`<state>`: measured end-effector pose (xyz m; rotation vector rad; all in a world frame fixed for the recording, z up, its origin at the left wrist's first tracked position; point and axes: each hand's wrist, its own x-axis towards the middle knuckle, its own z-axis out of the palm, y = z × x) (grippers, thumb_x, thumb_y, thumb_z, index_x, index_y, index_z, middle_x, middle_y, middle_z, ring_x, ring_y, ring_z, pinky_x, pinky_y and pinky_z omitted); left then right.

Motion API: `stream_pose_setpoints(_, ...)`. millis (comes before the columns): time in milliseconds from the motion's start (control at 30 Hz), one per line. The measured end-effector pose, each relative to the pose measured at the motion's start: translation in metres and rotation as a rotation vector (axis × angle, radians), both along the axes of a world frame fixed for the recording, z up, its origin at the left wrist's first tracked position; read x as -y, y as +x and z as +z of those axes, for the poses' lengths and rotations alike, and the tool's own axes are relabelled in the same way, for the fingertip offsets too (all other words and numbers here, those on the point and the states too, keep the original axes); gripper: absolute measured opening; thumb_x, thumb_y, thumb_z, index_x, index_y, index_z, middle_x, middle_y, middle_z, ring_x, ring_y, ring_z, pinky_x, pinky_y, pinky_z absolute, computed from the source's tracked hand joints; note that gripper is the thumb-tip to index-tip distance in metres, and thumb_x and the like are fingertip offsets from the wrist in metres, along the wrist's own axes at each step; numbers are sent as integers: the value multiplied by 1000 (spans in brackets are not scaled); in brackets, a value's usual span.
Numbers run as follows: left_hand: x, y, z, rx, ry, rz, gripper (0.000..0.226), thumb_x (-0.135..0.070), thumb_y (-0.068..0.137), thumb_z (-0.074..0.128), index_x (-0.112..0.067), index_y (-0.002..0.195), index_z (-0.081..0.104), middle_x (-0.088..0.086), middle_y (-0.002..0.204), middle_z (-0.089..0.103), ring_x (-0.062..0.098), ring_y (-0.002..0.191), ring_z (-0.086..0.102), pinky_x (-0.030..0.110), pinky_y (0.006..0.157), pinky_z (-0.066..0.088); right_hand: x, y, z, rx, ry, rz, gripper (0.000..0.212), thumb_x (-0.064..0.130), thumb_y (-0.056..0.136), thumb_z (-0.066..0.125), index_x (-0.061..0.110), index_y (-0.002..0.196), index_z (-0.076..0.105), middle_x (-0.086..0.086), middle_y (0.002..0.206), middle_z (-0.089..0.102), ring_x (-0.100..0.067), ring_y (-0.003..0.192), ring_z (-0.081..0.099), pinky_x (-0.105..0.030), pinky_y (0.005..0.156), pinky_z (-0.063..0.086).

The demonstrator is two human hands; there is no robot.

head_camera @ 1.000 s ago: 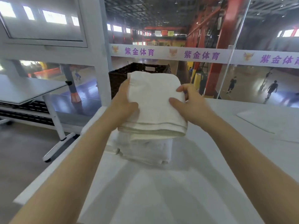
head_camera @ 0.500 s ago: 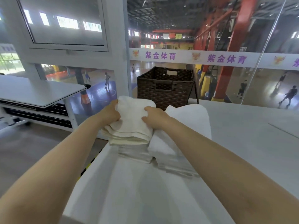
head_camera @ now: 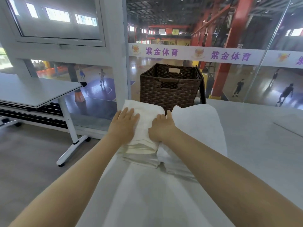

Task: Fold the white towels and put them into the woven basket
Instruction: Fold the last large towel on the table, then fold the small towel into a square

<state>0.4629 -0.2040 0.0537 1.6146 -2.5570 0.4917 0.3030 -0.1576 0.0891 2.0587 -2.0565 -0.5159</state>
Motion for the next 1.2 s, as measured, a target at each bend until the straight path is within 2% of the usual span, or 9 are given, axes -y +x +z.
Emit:
stream_pose_setpoints(233,-2,4,18,-9,323,42,55,-37,103,22,-25,156,9,5,164,3,26,150,11,50,121,4,1,-8,-2,100,37,42,64,37,100,17,6,155,6,-14,164,-1,-30,150,0,-56,117,-12)
stream_pose_setpoints(333,-3,-6,26,46,307,97,59,-50,102,17,-22,154,17,7,163,10,28,149,11,53,119,2,-2,-10,1,160,16,71,64,41,101,17,7,155,12,-13,164,4,-30,150,4,-56,118,-10)
stream_pose_setpoints(467,-11,-19,33,0,160,121,61,-52,101,24,-19,153,20,10,163,9,30,149,7,52,120,5,-20,-24,12,331,-62,170,62,49,100,26,11,148,33,-9,155,29,-27,144,21,-54,119,-2)
stream_pose_setpoints(567,-25,-37,44,-147,11,30,60,-46,102,30,-19,154,19,11,162,14,30,149,12,50,120,10,-33,-49,21,486,-240,181,51,47,99,32,15,137,44,-3,142,44,-24,139,29,-54,119,0)
stream_pose_setpoints(700,-49,-81,59,-309,-31,-130,58,-41,102,36,-19,154,23,10,161,20,29,149,15,45,119,11,-56,-95,35,514,-386,116,55,46,100,36,16,145,38,-2,151,37,-22,143,25,-51,120,4)
stream_pose_setpoints(833,-75,-136,72,-356,14,-245,56,-41,102,36,-23,154,24,6,162,19,26,149,12,44,120,9,-83,-154,41,574,-577,66,50,45,96,39,16,136,50,-3,136,55,-25,129,45,-46,110,24)
stream_pose_setpoints(933,-97,-179,77,-365,53,-344,57,-44,99,37,-22,152,28,7,161,22,28,148,17,45,120,12,-101,-202,32,629,-625,-12,43,40,97,44,13,128,57,-5,128,62,-29,121,52,-45,104,33)
stream_pose_setpoints(1033,-127,-228,81,-435,117,-444,55,-39,98,45,-20,149,35,7,159,26,25,147,21,40,120,15,-121,-254,16,672,-649,-121,44,39,100,46,17,138,50,-3,140,55,-25,129,49,-43,112,30)
stream_pose_setpoints(1200,-179,-317,57,-482,226,-605,55,-34,99,47,-22,150,32,3,162,19,20,149,12,35,121,9,-151,-353,-34,722,-602,-357,43,39,101,43,21,140,45,-3,142,52,-26,133,43,-39,111,28)
